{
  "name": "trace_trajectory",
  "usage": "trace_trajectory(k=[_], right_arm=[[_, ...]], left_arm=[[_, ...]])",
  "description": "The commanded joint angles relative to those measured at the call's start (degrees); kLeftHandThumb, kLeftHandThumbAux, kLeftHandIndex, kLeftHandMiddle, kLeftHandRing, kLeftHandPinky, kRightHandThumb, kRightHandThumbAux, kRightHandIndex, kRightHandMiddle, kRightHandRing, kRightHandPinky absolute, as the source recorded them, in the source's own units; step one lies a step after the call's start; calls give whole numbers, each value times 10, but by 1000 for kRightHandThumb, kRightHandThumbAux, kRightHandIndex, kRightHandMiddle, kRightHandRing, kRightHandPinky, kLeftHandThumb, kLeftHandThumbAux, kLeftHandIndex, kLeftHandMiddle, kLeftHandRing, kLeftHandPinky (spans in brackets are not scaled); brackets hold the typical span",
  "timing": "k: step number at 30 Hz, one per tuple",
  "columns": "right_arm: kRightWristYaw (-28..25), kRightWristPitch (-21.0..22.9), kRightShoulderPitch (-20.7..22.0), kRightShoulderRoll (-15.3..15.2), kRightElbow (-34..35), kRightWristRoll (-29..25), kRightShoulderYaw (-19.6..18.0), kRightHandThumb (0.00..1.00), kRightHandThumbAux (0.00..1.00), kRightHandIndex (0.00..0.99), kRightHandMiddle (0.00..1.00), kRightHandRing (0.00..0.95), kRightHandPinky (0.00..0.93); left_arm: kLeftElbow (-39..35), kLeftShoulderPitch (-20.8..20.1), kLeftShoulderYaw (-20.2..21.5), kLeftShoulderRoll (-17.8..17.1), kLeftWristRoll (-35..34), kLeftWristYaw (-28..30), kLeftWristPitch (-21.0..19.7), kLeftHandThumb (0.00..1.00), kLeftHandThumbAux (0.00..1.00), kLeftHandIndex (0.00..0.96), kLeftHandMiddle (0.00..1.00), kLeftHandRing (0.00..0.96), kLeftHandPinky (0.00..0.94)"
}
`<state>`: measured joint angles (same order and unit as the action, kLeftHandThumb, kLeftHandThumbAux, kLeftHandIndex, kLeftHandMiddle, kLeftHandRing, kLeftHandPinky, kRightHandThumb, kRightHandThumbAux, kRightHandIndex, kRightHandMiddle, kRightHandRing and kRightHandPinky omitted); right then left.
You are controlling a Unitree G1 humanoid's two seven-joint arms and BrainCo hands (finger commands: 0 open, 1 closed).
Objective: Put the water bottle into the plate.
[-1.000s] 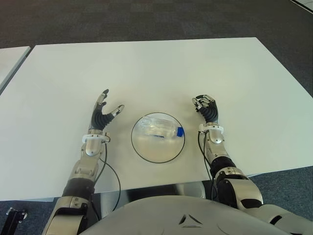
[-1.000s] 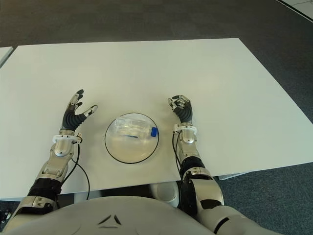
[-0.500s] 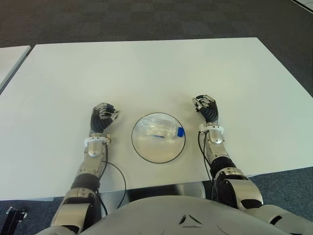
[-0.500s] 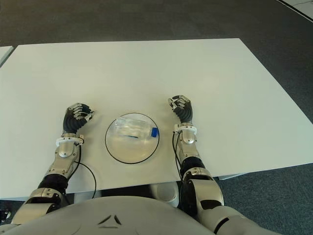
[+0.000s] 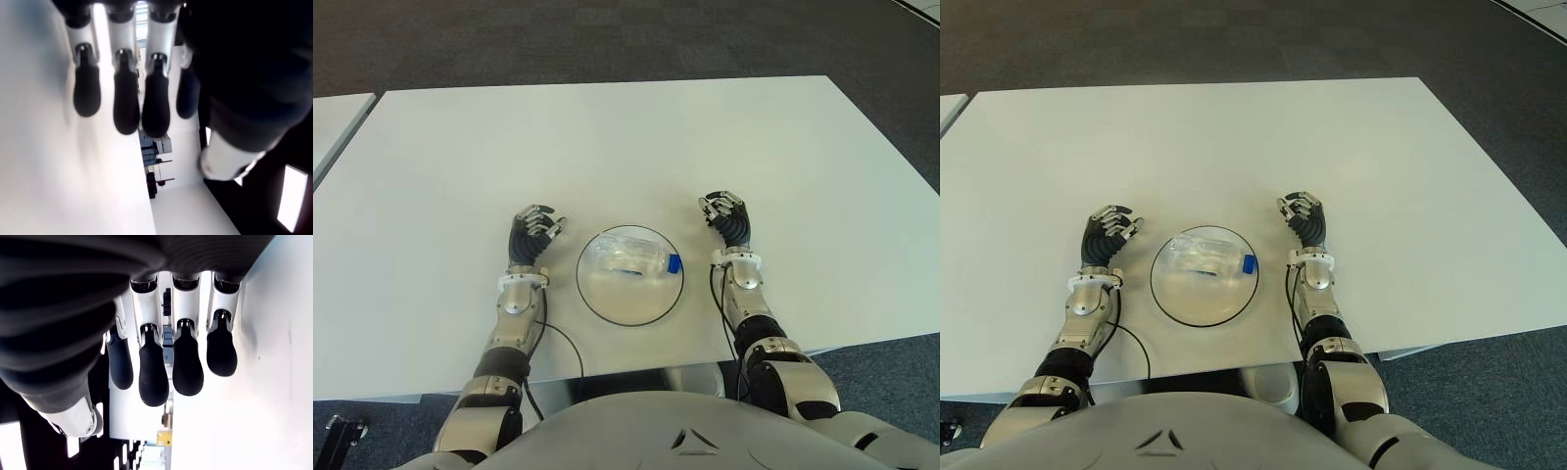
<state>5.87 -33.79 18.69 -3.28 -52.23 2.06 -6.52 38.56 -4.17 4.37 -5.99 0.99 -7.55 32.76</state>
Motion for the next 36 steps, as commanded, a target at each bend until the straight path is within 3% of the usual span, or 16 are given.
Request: trace_trajectory(k=[1,36], right_arm=[[-5,16,-11,2,3,-3,2,708,727,437,703,698,701],[-7,25,-15,5,10,-3,9,708,727,437,694,686,685]], left_arm=[[16,4,6,8,-10,12,-16,694,721,439,665,651,636],[20,3,30,17,-27,38,-18,705,718,435,688,677,653]])
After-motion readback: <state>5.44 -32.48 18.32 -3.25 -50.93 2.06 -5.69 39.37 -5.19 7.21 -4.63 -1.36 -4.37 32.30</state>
